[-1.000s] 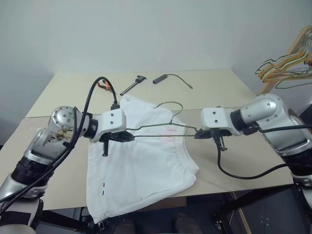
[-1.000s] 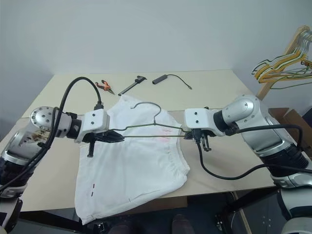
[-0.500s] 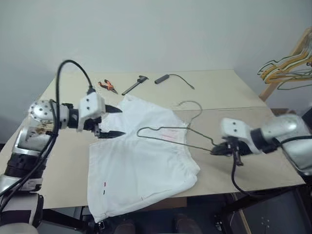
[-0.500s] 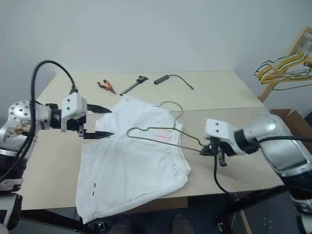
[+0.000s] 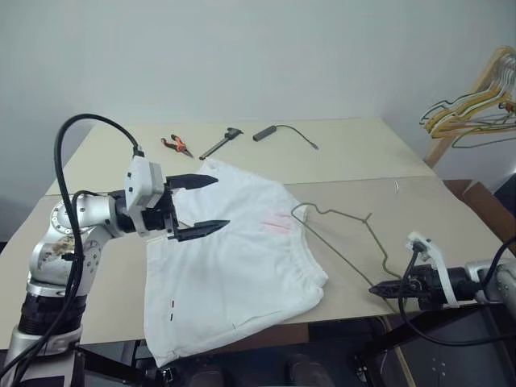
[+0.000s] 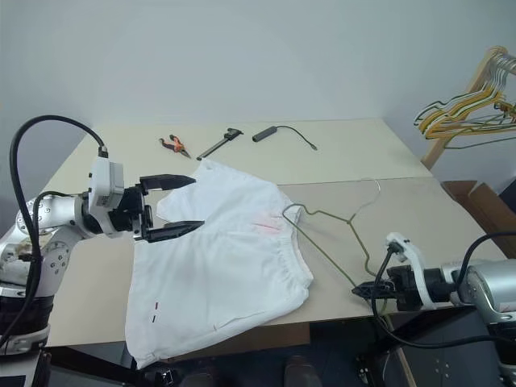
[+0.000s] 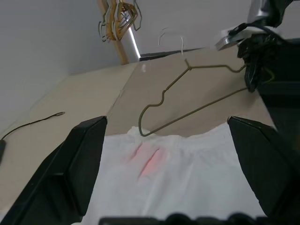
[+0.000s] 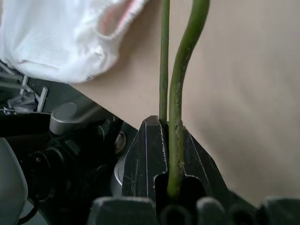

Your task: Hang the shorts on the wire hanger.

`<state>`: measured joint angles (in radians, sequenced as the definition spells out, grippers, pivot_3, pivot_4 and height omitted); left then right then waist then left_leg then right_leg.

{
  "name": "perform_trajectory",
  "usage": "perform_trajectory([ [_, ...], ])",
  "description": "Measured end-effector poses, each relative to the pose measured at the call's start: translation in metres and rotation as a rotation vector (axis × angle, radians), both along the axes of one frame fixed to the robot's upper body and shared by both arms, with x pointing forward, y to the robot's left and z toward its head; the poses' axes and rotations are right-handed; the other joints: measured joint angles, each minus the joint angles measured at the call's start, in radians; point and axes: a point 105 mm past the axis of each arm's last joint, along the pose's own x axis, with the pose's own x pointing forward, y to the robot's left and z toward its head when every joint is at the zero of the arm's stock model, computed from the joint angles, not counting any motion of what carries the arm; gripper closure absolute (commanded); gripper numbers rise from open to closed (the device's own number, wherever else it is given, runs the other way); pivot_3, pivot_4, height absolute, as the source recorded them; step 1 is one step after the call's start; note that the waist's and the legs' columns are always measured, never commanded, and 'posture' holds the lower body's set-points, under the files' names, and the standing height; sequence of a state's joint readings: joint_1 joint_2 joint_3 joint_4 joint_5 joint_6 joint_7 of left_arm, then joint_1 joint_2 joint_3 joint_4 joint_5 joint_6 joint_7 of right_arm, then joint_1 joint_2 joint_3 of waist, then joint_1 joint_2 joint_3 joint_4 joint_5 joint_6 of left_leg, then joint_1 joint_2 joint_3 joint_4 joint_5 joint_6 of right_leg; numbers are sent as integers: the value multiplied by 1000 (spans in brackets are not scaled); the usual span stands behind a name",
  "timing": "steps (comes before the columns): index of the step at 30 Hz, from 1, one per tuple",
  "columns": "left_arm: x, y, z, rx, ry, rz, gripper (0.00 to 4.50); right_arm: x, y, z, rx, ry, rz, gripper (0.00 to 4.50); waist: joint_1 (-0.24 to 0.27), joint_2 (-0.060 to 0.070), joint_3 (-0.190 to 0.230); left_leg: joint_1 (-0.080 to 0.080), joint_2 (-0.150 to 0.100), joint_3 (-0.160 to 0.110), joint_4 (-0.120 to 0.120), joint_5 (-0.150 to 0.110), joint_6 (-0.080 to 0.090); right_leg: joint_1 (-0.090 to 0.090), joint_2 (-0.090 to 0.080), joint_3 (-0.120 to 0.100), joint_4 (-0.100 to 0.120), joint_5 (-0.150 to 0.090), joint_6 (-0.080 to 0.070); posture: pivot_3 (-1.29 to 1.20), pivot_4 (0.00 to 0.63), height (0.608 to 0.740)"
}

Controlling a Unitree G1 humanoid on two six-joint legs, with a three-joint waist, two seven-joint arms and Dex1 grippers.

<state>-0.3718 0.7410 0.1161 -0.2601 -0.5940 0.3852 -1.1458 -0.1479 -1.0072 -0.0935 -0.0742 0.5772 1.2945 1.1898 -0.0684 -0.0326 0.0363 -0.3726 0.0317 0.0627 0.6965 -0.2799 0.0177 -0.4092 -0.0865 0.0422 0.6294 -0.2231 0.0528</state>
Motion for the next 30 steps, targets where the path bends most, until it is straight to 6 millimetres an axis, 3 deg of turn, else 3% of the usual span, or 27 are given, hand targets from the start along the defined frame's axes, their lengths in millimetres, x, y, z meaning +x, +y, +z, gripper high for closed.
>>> perform_trajectory([
  [7, -15, -8, -6, 7, 46, -46, 18, -5, -10, -9, 19, 68, -64, 4500, 0, 0, 0, 5, 0, 0, -1, 0, 0, 5, 0, 0, -1, 0, 0, -45, 0, 740],
  [20, -23, -9, -7, 33, 54, -77, 18, -13, -1, -12, 41, 120, 10, 4500, 5, 0, 0, 4, 0, 0, -1, 0, 0, 5, 0, 0, -2, 0, 0, -27, 0, 740],
  [30, -25, -7, -11, 39, 70, -72, 18, 9, -4, -3, 41, 55, -2, 4500, 18, 0, 0, 4, 0, 0, -2, 0, 0, 5, 0, 0, -4, -1, 0, -4, 0, 740],
])
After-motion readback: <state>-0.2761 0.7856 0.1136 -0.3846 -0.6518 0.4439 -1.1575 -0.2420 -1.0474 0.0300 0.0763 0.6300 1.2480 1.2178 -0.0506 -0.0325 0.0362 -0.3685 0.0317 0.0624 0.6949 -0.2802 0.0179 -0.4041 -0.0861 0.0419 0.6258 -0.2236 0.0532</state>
